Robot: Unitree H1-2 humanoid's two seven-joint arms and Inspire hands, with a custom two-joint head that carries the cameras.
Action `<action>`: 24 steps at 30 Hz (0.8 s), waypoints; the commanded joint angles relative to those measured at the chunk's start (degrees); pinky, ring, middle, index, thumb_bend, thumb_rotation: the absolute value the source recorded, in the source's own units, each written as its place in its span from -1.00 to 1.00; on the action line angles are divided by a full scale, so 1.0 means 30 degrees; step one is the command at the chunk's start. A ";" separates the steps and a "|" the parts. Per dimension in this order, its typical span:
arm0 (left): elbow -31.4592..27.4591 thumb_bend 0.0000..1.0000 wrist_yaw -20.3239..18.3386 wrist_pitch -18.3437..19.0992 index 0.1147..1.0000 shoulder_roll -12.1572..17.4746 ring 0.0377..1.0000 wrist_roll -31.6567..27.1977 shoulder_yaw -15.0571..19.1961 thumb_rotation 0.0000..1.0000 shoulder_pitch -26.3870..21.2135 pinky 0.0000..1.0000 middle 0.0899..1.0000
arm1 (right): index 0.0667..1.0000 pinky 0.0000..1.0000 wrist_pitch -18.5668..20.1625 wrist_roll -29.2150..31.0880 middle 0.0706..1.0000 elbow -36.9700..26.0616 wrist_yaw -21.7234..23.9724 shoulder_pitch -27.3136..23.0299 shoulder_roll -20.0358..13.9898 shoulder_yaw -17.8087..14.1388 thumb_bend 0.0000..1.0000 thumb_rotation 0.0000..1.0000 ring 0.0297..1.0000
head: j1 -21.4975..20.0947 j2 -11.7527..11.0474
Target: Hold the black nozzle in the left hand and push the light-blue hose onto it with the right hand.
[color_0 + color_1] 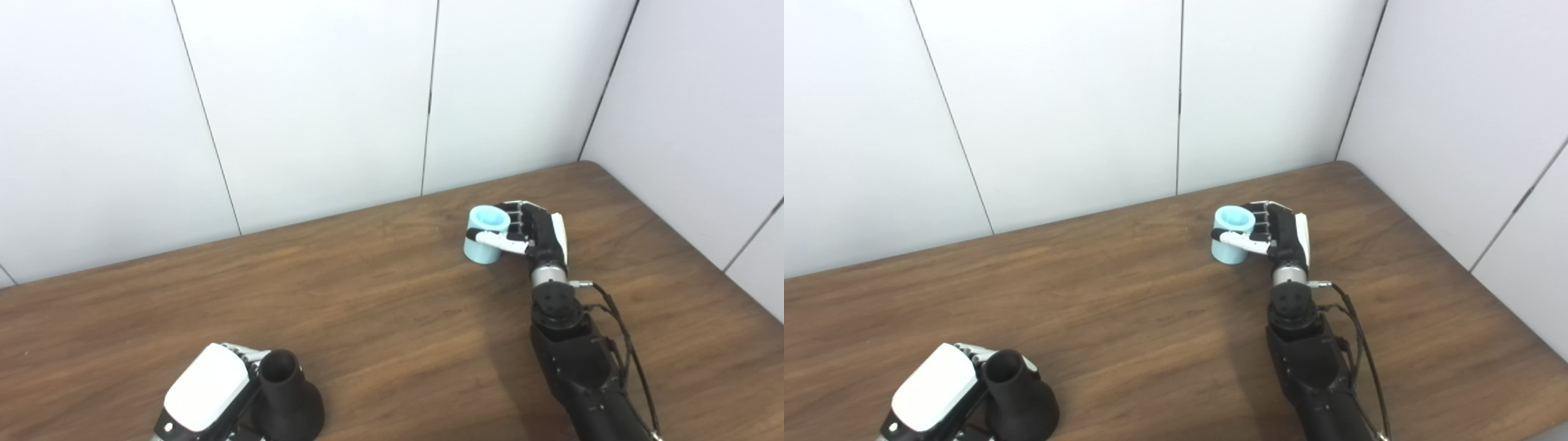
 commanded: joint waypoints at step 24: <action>0.0882 0.04 -0.2991 -0.0192 -0.13 -0.0372 -0.46 0.2050 -0.1159 -1.00 0.1402 -0.46 -0.24 | -0.02 -0.25 -0.0961 -0.1934 -0.08 -0.6706 0.2486 0.1595 -0.0562 0.2279 0.03 -1.00 -0.20 | 0.1880 0.0322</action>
